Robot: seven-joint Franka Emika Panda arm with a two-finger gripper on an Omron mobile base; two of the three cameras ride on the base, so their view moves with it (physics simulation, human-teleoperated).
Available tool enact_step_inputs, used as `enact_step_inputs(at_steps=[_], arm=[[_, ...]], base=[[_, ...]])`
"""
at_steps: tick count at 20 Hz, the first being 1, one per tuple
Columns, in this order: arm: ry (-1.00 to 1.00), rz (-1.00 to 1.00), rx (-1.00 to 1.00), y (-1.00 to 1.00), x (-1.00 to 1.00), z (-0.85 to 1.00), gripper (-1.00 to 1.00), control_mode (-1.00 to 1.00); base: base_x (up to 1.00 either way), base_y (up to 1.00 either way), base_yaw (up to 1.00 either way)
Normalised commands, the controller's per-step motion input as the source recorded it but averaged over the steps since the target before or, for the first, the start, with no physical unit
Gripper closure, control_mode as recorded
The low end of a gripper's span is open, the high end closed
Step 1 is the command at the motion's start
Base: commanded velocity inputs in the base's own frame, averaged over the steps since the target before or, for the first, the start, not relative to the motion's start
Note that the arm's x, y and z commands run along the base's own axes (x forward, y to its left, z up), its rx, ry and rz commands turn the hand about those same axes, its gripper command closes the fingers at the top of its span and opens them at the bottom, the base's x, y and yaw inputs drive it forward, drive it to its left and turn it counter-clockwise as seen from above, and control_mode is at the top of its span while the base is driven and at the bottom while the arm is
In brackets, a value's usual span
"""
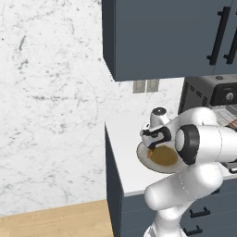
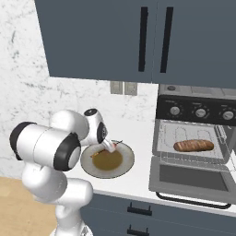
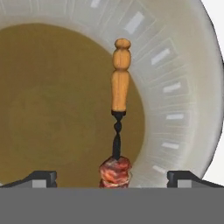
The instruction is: Pick up the kebab skewer and baguette bread, and place them inside the toaster oven. Close the toaster oven door and start by setting the timer.
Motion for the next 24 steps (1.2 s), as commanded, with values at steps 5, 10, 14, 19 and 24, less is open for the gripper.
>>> enact_step_inputs(at_steps=[5, 10, 14, 19, 24], arm=[[0.00, 0.00, 0.00, -0.09, 0.23, -0.34, -1.00, -1.00], [0.00, 0.00, 0.00, -0.08, 0.18, -0.31, -1.00, -1.00], [0.00, 0.00, 0.00, -0.03, 0.13, -0.29, -1.00, -1.00], [0.00, 0.00, 0.00, -0.02, 0.04, -0.25, 1.00, -1.00], [0.00, 0.00, 0.01, -0.11, 0.00, -0.18, 1.00, -1.00]], base=[[0.00, 0.00, 0.00], [0.00, 0.00, 0.00], [0.00, 0.00, 0.00], [0.00, 0.00, 0.00], [0.00, 0.00, 0.00]])
